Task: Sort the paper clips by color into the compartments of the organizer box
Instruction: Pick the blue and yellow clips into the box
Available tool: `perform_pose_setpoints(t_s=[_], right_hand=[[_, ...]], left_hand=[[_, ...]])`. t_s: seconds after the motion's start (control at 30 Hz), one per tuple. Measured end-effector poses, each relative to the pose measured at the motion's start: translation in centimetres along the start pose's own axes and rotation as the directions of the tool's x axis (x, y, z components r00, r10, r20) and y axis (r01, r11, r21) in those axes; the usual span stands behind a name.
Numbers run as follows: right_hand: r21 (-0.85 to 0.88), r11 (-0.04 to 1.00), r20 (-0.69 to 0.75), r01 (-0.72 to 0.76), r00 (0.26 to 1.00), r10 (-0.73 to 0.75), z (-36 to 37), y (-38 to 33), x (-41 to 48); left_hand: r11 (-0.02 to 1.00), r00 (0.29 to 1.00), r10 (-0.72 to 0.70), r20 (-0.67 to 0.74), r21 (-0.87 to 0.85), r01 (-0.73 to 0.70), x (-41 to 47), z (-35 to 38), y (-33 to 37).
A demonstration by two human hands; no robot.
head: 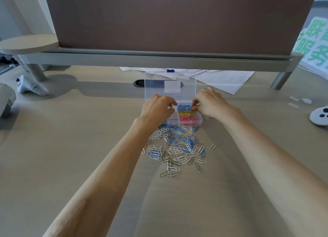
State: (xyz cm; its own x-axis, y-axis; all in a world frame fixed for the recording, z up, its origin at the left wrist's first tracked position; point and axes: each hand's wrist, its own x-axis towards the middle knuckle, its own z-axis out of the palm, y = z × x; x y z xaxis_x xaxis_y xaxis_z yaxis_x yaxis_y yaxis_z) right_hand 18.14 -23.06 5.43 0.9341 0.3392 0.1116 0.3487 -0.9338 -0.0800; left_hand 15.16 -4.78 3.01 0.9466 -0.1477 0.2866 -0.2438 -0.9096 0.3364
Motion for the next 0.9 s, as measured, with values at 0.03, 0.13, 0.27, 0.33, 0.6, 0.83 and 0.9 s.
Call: perform_pose_setpoints(t_s=[0.03,0.13,0.27,0.33,0.6,0.83,0.9], right_hand=[[0.015,1.0,-0.015,-0.003,1.0,0.004,-0.1,0.0,0.0],[0.013,1.0,-0.016,-0.001,1.0,0.002,-0.3,0.1,0.2],[0.04,0.999,-0.099,0.0,0.995,0.004,0.3,0.1,0.4],[0.07,0.997,-0.162,0.014,0.987,-0.003,1.0,0.2,0.4],[0.326,0.942,-0.305,0.083,0.952,0.022,1.3,-0.1,-2.9],[0.444,0.889,0.043,-0.117,0.993,0.109,-0.4,-1.5,-8.6],[0.432,0.889,0.095,-0.153,0.988,0.123,-0.7,-2.1,-9.6]], left_hand=[[1.0,1.0,0.003,-0.001,0.001,-0.003,0.0,0.0,0.0],[1.0,1.0,0.004,-0.004,0.007,-0.004,-0.1,-0.1,0.0],[1.0,0.999,-0.009,-0.031,-0.021,0.008,-0.6,-0.4,0.0],[0.998,0.996,-0.022,-0.081,-0.054,0.018,-1.2,-0.8,0.0],[0.983,0.999,0.035,-0.005,-0.181,-0.035,-4.4,-3.7,-0.4],[0.987,0.949,0.094,0.302,-0.15,-0.051,-6.8,-4.7,0.6],[0.988,0.943,0.095,0.318,-0.149,-0.049,-7.0,-4.9,0.8]])
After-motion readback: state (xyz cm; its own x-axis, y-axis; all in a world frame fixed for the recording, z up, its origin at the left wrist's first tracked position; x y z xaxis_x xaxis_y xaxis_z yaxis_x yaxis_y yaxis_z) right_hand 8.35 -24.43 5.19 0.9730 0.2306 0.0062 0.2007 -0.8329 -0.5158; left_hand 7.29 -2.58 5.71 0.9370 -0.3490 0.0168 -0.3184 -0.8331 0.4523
